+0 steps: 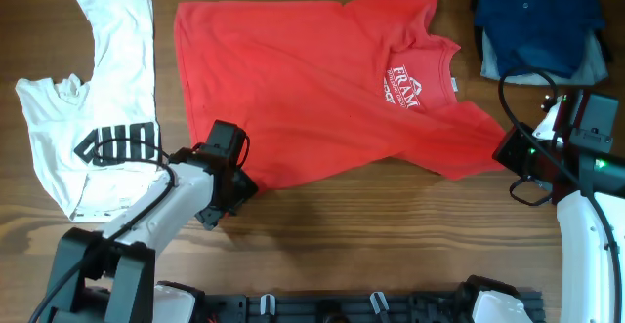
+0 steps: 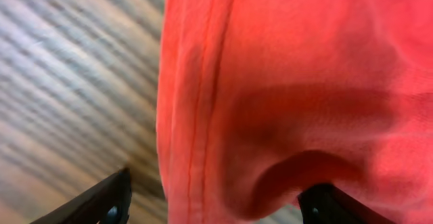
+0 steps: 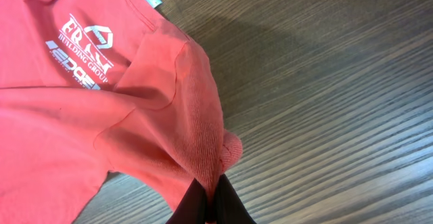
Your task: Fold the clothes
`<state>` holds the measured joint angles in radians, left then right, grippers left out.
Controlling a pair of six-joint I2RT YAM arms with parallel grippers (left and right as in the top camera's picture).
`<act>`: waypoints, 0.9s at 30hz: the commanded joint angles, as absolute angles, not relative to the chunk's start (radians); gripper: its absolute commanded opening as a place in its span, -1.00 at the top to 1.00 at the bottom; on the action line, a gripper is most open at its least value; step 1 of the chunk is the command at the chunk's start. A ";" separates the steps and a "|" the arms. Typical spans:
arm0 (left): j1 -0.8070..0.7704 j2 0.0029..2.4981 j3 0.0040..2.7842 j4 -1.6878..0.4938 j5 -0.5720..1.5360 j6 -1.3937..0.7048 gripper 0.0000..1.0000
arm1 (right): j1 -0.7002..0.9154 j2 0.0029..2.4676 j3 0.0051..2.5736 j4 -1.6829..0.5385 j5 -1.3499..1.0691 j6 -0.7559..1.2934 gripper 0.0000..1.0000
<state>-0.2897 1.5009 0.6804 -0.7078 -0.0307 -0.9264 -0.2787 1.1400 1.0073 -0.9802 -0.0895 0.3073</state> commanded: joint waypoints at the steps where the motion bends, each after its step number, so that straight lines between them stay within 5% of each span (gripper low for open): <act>1: -0.288 1.526 0.611 -0.641 -0.035 -0.951 -0.56 | -0.283 1.141 1.022 -0.977 -0.102 0.284 0.91; 6: -0.288 1.526 0.596 -0.612 -0.044 -0.951 -0.23 | -0.283 1.141 1.022 -0.977 -0.102 0.284 0.91; 8: -0.288 1.526 0.596 -0.606 -0.054 -0.951 0.22 | -0.283 1.141 1.022 -0.977 -0.102 0.284 0.91; 12: -0.288 1.526 0.596 -0.593 -0.067 -0.951 0.45 | -0.283 1.141 1.022 -0.977 -0.102 0.284 0.91; 15: -0.287 1.526 0.597 -0.590 -0.093 -0.951 0.92 | -0.283 1.141 1.022 -0.978 -0.102 0.284 0.91; 27: -0.144 1.264 0.788 -0.880 -0.150 -0.837 0.92 | -0.283 1.102 1.022 -1.087 -0.129 0.317 0.91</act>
